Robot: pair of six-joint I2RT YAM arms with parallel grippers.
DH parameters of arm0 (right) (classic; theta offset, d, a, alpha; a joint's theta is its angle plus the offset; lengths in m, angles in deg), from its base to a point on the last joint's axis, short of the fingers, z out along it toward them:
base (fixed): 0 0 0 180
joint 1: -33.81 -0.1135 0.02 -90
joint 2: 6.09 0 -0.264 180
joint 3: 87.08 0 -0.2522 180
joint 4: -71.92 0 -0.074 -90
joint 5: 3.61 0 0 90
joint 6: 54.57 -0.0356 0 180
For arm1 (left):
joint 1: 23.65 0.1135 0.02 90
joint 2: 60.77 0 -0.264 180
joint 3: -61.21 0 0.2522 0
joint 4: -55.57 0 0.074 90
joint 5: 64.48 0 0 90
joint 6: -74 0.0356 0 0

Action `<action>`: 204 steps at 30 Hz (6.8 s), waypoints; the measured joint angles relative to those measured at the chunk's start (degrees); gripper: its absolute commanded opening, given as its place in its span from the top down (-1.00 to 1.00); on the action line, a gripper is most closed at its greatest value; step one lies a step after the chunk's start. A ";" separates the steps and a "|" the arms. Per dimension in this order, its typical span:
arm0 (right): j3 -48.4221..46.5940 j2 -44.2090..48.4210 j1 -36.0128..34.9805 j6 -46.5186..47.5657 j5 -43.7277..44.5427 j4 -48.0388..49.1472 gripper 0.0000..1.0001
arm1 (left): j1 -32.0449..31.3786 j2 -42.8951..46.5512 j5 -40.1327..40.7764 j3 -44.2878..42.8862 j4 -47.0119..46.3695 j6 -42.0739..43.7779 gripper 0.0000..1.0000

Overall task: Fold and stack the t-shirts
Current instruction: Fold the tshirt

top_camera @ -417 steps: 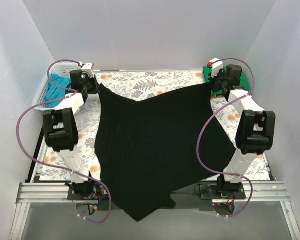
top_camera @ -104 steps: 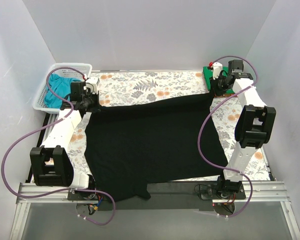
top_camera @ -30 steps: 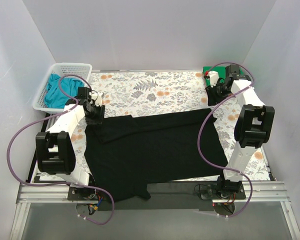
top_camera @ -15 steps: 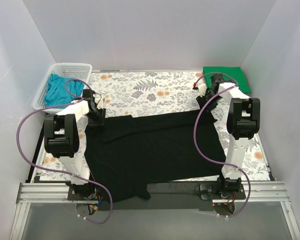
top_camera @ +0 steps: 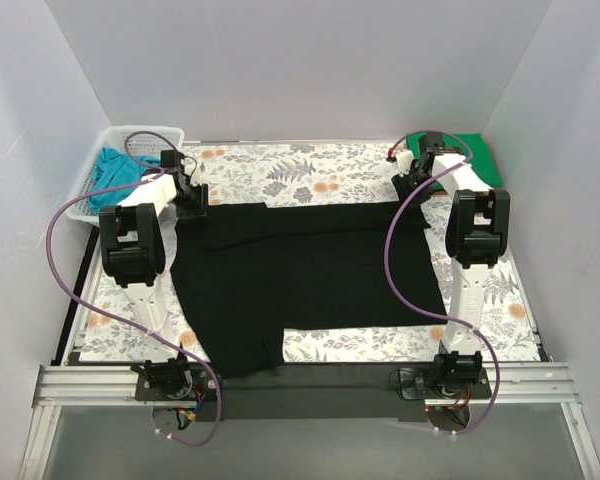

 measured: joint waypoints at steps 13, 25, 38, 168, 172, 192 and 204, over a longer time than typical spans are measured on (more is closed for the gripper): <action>2.71 8.81 -3.63 -3.78 -12.46 0.70 0.15 | 1.46 -0.61 -7.67 -10.34 -0.39 -1.01 0.24; 7.61 9.73 -4.07 -3.91 -13.07 0.55 0.16 | 1.46 -6.14 -6.88 -11.82 -1.46 -1.97 0.21; 8.68 10.08 -3.98 -3.56 -12.55 0.55 0.16 | 1.46 -7.28 -6.47 -11.80 -1.66 -1.46 0.51; 56.68 45.92 -2.34 22.75 7.37 1.73 -0.14 | -0.74 41.97 -26.01 26.21 18.29 23.58 -0.17; 57.42 44.44 -1.95 23.56 8.63 3.96 -0.08 | -0.74 41.97 -25.92 26.43 18.32 23.61 -0.17; 60.67 44.39 -0.17 25.31 11.15 7.91 0.32 | -0.74 41.42 -24.79 26.77 17.57 23.37 -0.17; 59.60 43.01 0.83 25.59 13.03 9.38 0.97 | -0.72 41.33 -22.71 28.37 17.57 26.62 -0.08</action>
